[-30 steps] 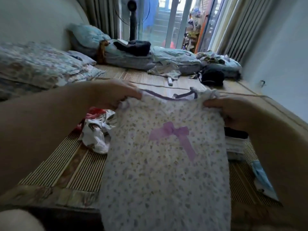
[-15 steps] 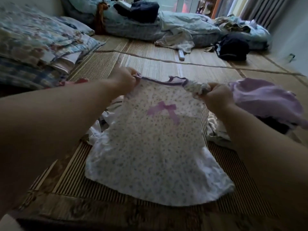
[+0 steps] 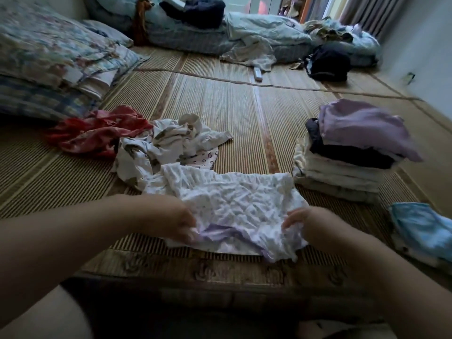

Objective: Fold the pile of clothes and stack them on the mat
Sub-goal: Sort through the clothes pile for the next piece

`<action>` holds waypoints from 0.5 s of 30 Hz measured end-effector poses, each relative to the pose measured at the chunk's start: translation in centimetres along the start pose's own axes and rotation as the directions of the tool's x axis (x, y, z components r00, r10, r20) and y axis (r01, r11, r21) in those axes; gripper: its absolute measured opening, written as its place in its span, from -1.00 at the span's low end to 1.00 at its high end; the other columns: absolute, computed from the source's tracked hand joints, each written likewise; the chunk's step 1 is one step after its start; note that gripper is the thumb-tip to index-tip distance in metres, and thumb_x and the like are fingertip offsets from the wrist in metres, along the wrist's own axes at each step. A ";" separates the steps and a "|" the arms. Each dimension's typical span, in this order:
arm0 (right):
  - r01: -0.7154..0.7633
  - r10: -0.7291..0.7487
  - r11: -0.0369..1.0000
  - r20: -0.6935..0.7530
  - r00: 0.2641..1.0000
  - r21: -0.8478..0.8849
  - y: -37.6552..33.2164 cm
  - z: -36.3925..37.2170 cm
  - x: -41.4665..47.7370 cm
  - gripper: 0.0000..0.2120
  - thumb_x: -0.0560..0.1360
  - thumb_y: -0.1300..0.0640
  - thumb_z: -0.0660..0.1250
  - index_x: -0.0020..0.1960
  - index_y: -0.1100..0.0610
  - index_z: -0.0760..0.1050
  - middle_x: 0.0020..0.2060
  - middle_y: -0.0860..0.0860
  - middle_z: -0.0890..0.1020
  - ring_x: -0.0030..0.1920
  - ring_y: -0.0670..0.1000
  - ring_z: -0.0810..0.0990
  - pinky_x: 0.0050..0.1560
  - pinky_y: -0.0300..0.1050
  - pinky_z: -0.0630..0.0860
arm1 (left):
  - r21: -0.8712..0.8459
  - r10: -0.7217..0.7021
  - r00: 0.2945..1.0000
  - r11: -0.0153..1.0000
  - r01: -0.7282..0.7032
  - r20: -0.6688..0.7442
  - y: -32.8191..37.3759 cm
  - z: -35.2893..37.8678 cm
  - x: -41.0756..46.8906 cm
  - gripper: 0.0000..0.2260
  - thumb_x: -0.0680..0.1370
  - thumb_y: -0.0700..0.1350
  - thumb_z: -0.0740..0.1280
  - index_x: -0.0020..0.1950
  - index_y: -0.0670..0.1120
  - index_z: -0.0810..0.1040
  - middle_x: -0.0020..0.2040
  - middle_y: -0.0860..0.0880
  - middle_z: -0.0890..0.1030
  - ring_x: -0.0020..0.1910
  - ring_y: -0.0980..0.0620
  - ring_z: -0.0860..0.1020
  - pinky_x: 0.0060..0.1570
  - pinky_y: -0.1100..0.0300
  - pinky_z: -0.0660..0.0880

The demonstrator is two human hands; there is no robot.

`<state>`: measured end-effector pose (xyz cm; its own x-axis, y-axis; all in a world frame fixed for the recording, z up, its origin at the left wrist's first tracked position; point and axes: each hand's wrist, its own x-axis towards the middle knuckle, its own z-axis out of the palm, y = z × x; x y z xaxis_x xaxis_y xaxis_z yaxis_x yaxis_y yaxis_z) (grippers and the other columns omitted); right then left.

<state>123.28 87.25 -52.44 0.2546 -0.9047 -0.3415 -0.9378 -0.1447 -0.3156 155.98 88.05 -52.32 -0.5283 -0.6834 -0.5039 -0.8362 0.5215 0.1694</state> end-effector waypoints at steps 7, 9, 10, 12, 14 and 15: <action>-0.052 0.066 0.996 -0.208 0.976 0.073 -7.3 5.2 -0.6 -0.57 0.54 -0.01 0.15 0.41 -0.11 0.32 0.27 0.03 0.52 0.25 0.11 0.47 0.24 0.08 0.39 | 0.072 -0.324 0.914 0.934 0.350 -0.247 -1.3 -0.1 1.2 -0.48 0.53 0.34 0.08 0.46 0.23 0.21 0.56 0.02 0.05 0.53 -0.13 -0.02 0.46 -0.18 0.08; -0.151 0.156 0.987 -0.099 0.983 0.062 -8.3 6.7 0.4 -0.51 0.54 -0.19 0.06 0.44 -0.13 0.21 0.30 0.07 0.47 0.29 0.17 0.43 0.28 0.22 0.34 | 0.083 -0.380 0.911 0.915 0.396 -0.161 -2.1 0.5 1.3 -0.49 0.54 0.33 0.07 0.46 0.20 0.22 0.54 0.00 0.14 0.53 -0.12 -0.04 0.44 -0.22 0.05; -0.174 0.179 0.983 -0.093 0.979 0.057 -8.3 6.8 1.1 -0.49 0.53 -0.25 0.03 0.44 -0.12 0.21 0.31 0.10 0.46 0.29 0.19 0.41 0.28 0.23 0.34 | 0.076 -0.401 0.903 0.906 0.415 -0.152 -2.5 0.9 1.2 -0.50 0.54 0.33 0.06 0.45 0.19 0.25 0.50 0.01 0.23 0.52 -0.10 0.01 0.43 -0.23 0.06; -0.184 0.183 0.983 -0.125 0.975 0.004 -8.3 6.4 2.3 -0.46 0.52 -0.31 -0.01 0.41 -0.10 0.27 0.32 0.12 0.45 0.31 0.20 0.39 0.32 0.24 0.26 | 0.080 -0.393 0.901 0.908 0.412 -0.183 -2.7 1.5 0.9 -0.51 0.53 0.35 0.05 0.38 0.18 0.35 0.40 0.05 0.39 0.49 -0.04 0.11 0.41 -0.24 0.06; -0.176 0.164 0.981 -0.135 0.977 -0.084 -7.7 5.5 4.0 -0.45 0.51 -0.31 -0.01 0.41 -0.09 0.31 0.34 0.11 0.43 0.35 0.20 0.36 0.35 0.31 0.11 | 0.166 -0.335 0.923 0.915 0.367 -0.191 -1.9 1.5 0.2 -0.48 0.52 0.37 0.01 0.33 0.14 0.43 0.31 0.08 0.49 0.45 0.00 0.22 0.39 -0.23 0.07; -0.163 0.150 0.981 -0.114 0.982 -0.109 -7.1 5.2 5.2 -0.46 0.51 -0.28 0.01 0.41 -0.10 0.31 0.37 0.10 0.41 0.37 0.20 0.34 0.36 0.33 0.07 | 0.212 -0.305 0.935 0.916 0.341 -0.182 -1.3 1.5 -0.2 -0.47 0.53 0.37 0.00 0.30 0.11 0.46 0.27 0.08 0.53 0.42 0.02 0.27 0.38 -0.20 0.10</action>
<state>132.46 85.61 -56.59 0.0822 -0.9560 -0.2815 -0.9867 -0.0384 -0.1577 157.42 88.29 -53.73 -0.2651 -0.8908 -0.3690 -0.9147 0.3534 -0.1962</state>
